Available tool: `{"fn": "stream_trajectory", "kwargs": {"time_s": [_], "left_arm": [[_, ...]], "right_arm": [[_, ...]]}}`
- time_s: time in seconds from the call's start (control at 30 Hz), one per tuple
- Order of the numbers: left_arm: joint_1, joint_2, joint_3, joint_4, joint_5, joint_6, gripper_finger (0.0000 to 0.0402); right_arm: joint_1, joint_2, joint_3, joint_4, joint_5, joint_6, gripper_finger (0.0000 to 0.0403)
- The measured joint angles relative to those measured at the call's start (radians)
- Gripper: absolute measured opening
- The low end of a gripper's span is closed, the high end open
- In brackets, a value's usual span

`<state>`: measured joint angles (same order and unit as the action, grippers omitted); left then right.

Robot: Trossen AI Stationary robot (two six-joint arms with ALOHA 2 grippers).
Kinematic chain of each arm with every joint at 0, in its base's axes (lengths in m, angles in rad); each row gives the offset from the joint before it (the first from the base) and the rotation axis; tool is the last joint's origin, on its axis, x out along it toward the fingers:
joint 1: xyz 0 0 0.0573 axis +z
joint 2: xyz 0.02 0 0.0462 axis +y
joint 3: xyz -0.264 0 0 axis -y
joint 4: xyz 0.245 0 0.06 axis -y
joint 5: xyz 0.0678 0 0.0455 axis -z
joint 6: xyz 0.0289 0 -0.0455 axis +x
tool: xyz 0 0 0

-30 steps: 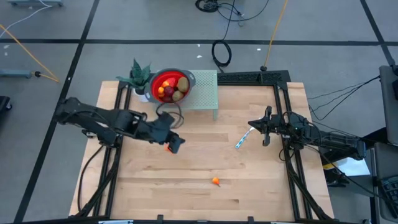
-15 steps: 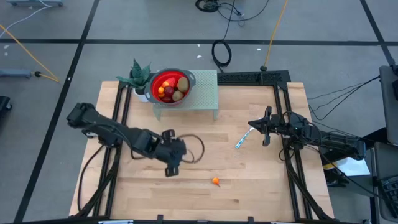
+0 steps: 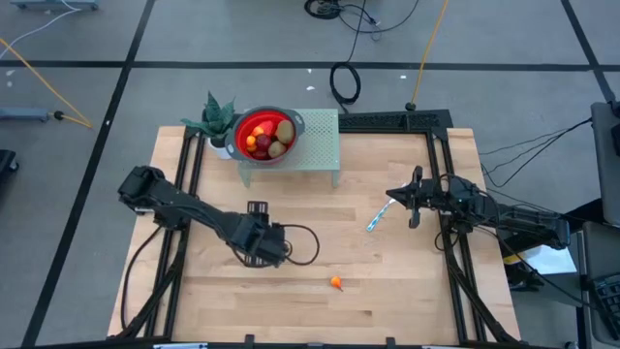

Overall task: Pick & Place Fruit
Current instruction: Put the pear into the red strainer bowl on the shelf

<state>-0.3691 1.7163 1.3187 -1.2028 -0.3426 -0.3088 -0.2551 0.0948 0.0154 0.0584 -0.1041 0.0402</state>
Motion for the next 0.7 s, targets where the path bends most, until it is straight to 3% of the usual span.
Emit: {"fn": "stream_trajectory", "kwargs": {"time_s": [0.7], "left_arm": [[0.016, 0.0, -0.244, 0.283, 0.038, 0.045, 0.0223]], "right_arm": [[0.0, 0.0, 0.0, -0.005, 0.003, -0.027, 0.0]]}}
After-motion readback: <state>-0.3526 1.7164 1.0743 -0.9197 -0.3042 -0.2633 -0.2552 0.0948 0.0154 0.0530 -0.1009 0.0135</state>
